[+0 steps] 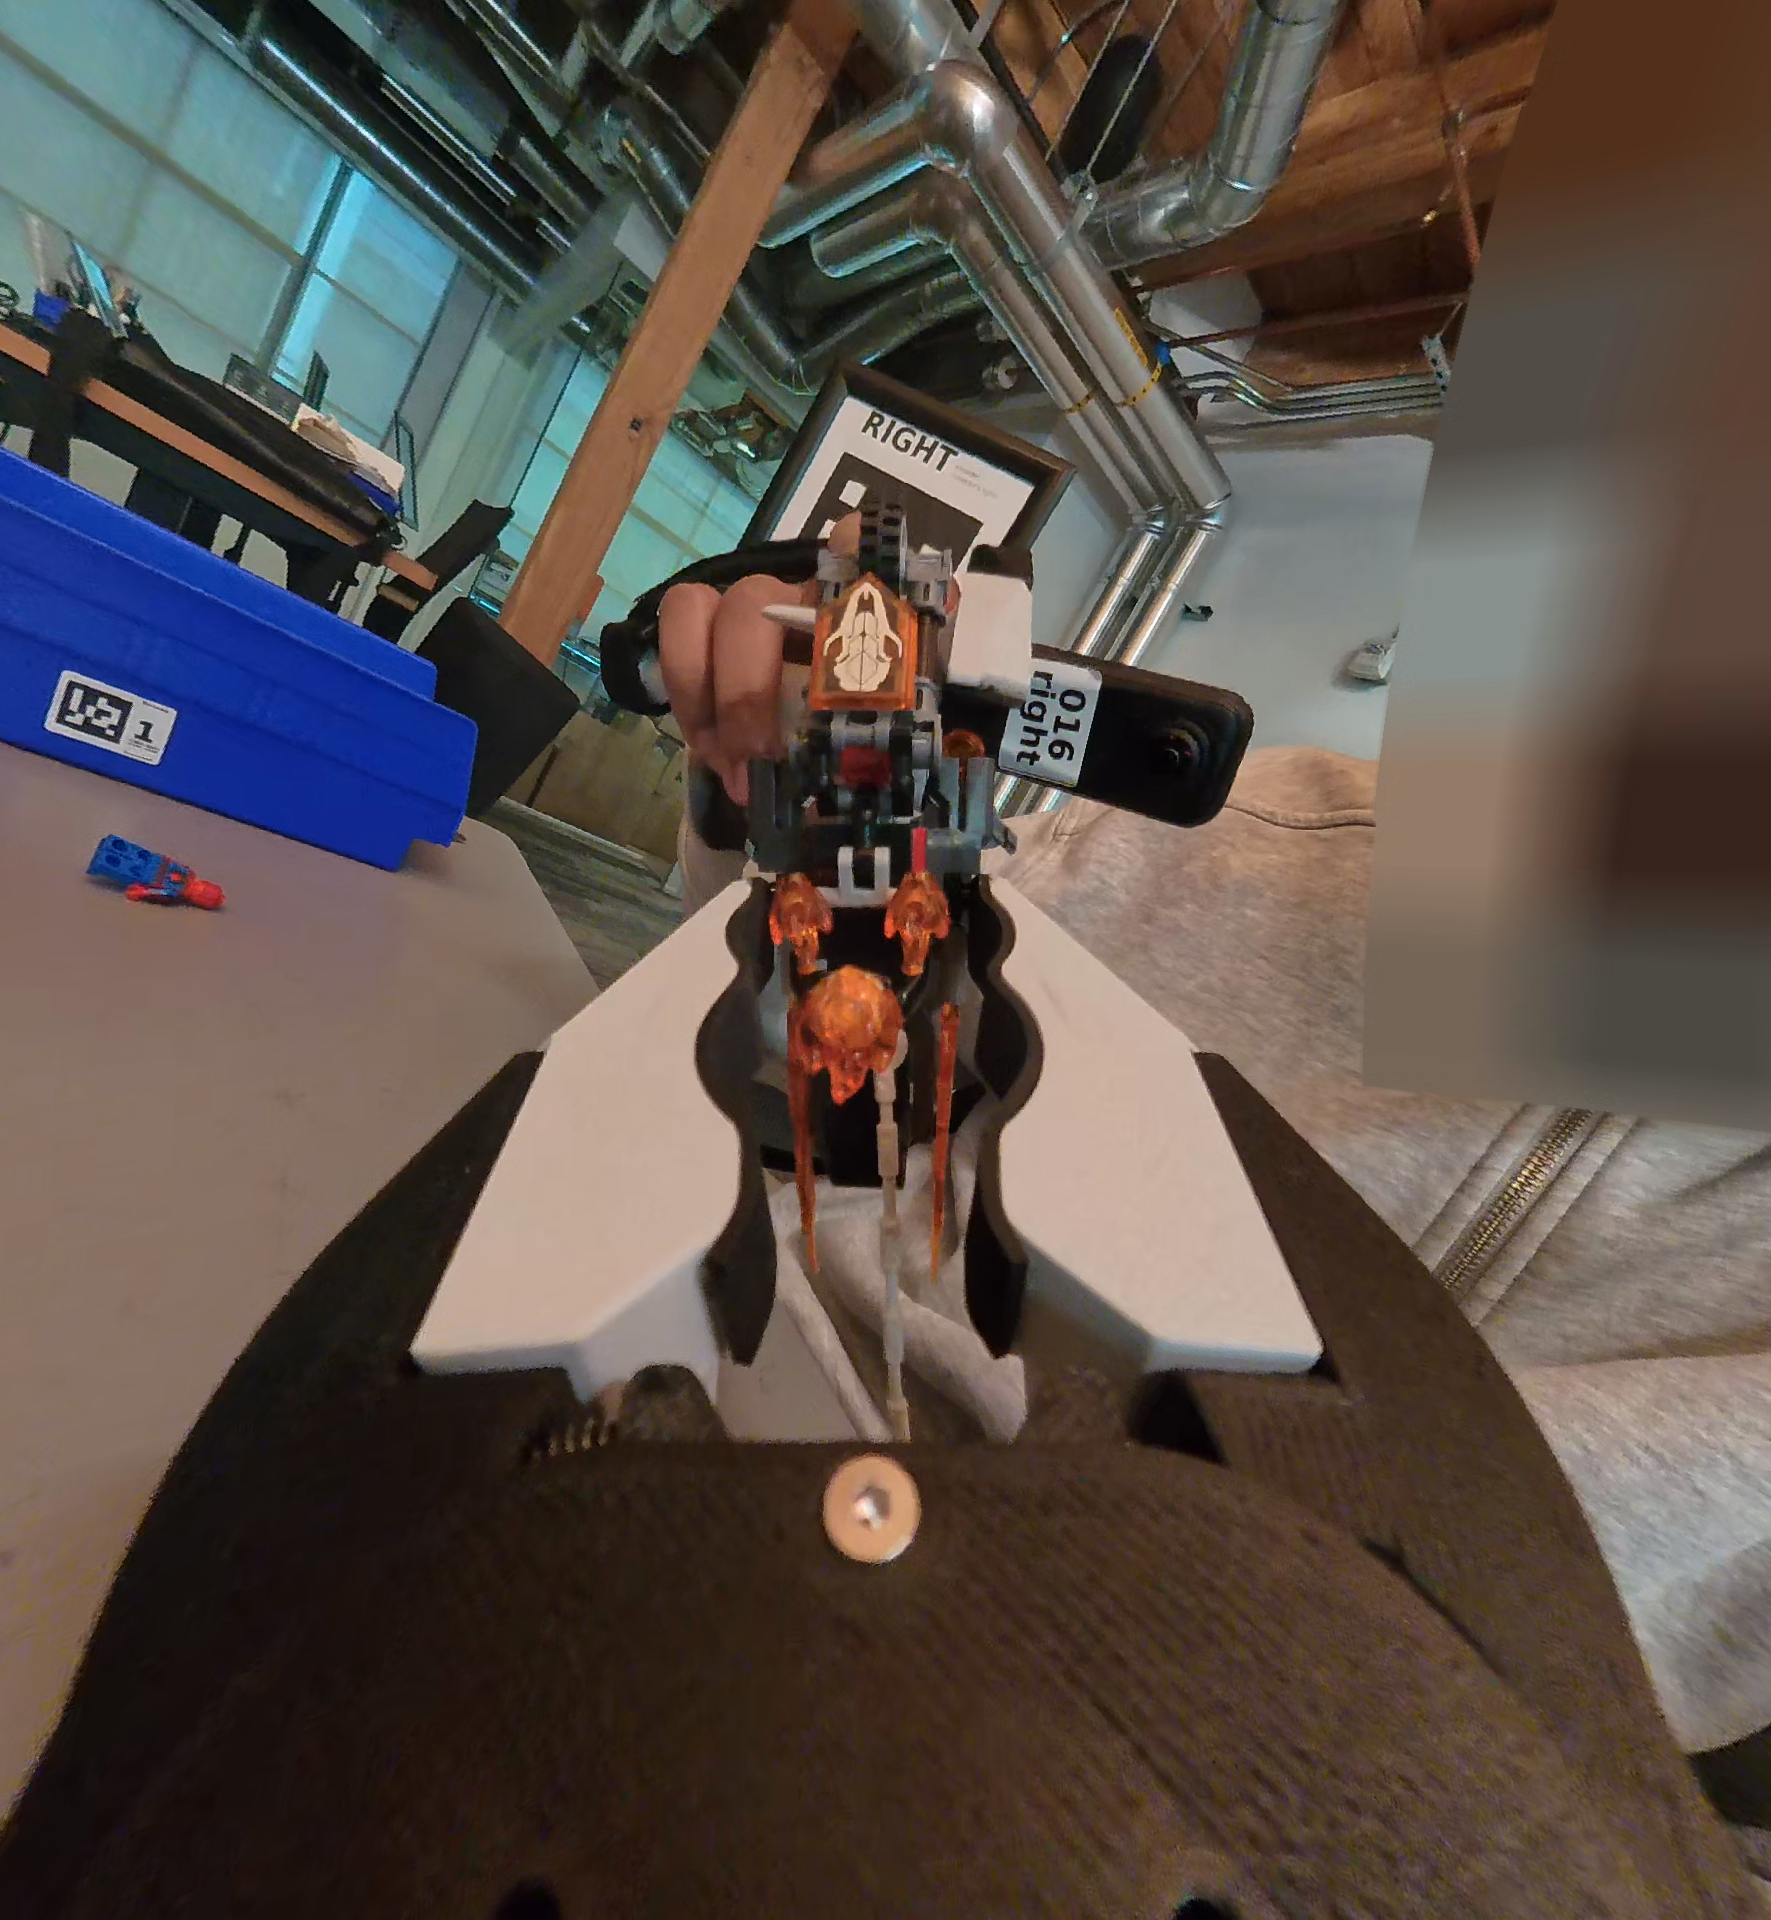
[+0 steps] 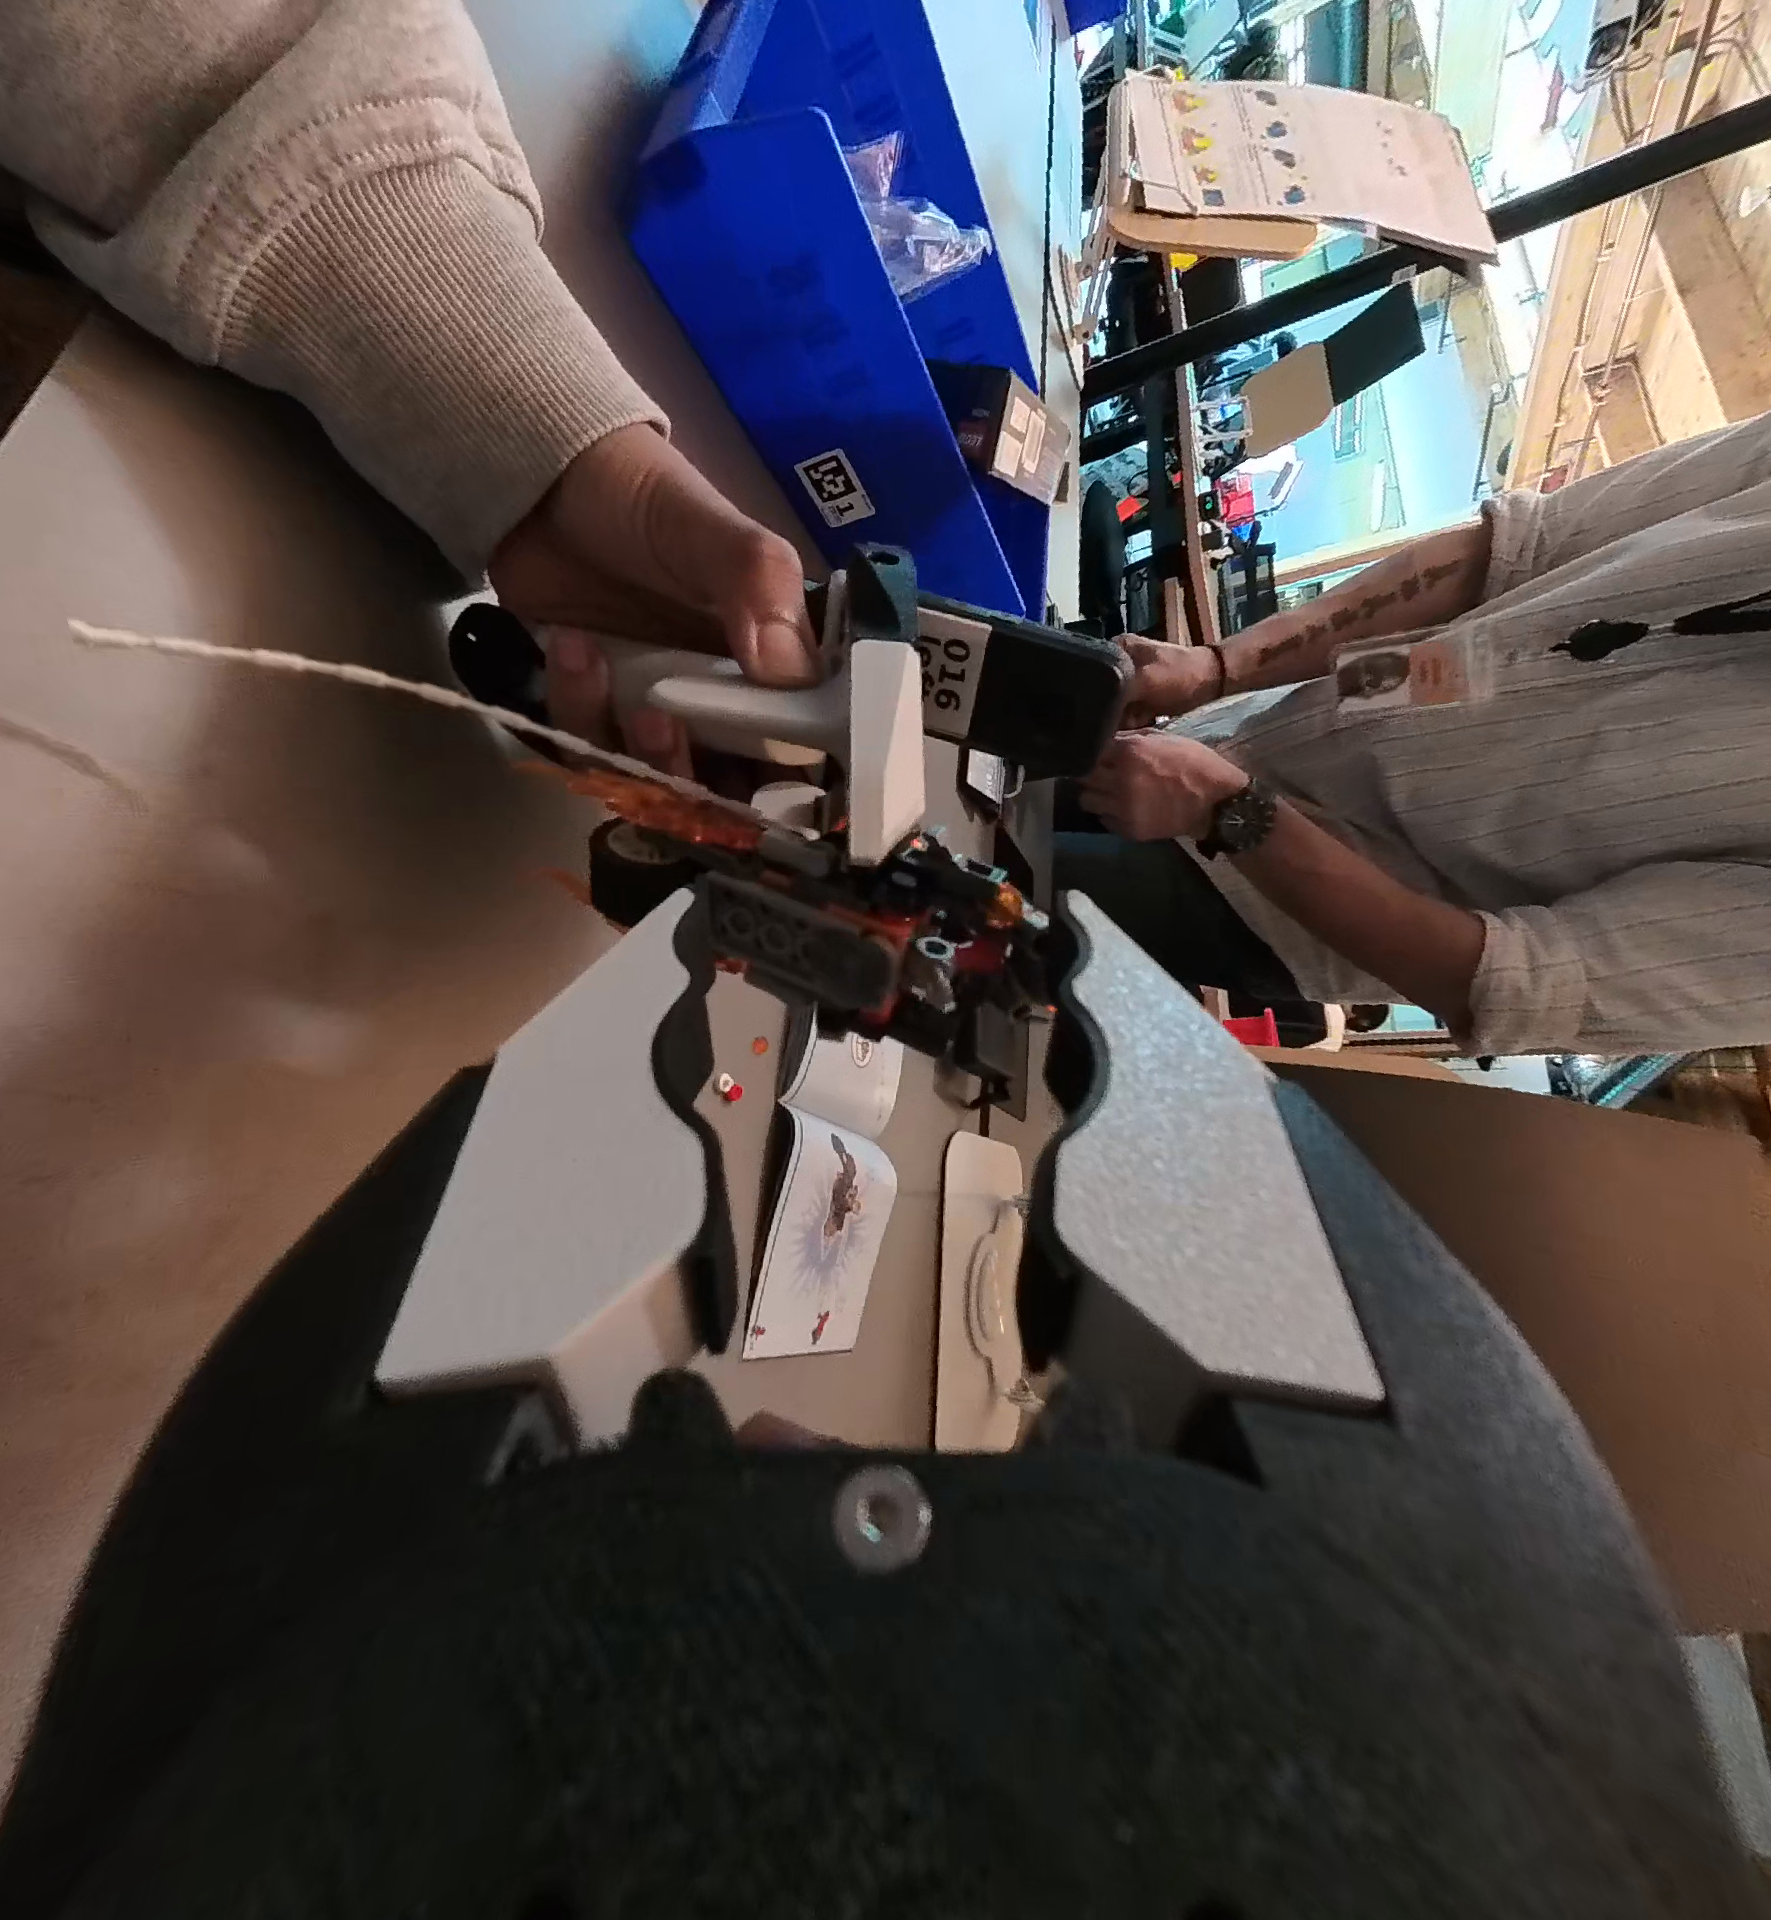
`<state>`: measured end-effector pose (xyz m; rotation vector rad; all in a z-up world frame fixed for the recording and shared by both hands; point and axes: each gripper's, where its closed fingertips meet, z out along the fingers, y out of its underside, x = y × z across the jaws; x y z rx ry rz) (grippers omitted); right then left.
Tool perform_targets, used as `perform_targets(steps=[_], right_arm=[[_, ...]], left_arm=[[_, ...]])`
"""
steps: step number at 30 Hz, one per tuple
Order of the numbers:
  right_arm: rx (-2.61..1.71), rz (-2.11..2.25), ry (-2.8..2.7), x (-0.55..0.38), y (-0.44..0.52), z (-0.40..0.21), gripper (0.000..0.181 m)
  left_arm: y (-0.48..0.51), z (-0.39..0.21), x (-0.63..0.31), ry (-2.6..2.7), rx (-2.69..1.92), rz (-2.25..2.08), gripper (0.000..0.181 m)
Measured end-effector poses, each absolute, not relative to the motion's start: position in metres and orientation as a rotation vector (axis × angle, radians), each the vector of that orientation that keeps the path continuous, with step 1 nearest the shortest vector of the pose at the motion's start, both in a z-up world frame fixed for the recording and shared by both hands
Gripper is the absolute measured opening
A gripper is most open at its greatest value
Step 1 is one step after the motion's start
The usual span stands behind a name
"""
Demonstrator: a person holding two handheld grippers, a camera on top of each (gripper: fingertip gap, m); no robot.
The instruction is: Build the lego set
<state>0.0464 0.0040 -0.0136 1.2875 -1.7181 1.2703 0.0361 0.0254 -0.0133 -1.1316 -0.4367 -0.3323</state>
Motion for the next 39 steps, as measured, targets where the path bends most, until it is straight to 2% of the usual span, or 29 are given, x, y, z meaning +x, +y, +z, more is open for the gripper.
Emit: perform_targets(steps=[39], right_arm=[[1.235, 1.340, -1.669, 0.046, 0.004, -0.004, 0.044]], left_arm=[[0.021, -0.009, 0.036, -0.436, -1.085, -0.369, 0.035]])
